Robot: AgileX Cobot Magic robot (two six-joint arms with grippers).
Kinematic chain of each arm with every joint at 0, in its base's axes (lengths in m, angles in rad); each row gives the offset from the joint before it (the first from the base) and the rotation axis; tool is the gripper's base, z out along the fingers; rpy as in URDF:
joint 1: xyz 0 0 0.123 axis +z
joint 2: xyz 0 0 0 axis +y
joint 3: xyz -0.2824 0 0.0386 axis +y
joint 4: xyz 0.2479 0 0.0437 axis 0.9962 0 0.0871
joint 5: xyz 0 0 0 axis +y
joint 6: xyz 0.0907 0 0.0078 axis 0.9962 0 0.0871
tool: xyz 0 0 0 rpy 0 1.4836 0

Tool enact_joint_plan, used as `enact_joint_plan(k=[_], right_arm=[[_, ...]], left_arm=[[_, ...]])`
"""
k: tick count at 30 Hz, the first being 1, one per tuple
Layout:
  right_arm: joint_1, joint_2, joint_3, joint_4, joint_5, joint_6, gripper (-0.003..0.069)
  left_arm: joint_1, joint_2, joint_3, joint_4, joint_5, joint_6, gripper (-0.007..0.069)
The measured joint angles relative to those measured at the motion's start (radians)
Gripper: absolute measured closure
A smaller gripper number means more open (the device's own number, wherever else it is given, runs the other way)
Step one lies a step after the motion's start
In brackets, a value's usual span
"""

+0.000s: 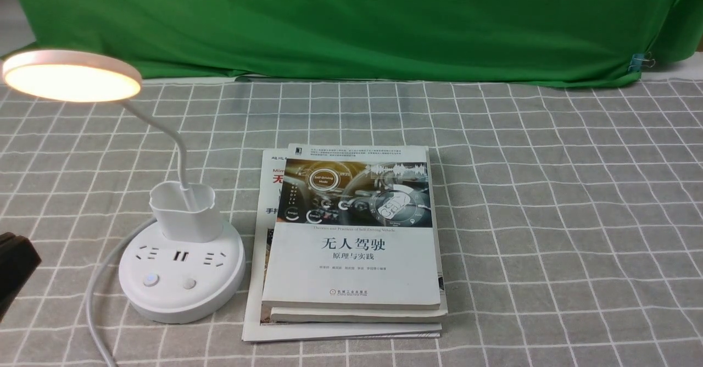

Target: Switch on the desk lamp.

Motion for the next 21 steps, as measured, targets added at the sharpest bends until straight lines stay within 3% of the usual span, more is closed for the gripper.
enact_joint_plan(k=[7, 14, 21], right_arm=[[0.0, 0.0, 0.0, 0.0, 0.0, 0.0, 0.0414], [0.0, 0.0, 0.0, 0.0, 0.0, 0.0, 0.0414], [0.0, 0.0, 0.0, 0.0, 0.001, 0.0, 0.0414]], left_arm=[[0.014, -0.016, 0.05, -0.002, -0.013, 0.0, 0.0606], [0.207, -0.124, 0.169, -0.027, -0.018, 0.0, 0.0606], [0.308, -0.166, 0.312, -0.008, -0.021, 0.0, 0.0606]])
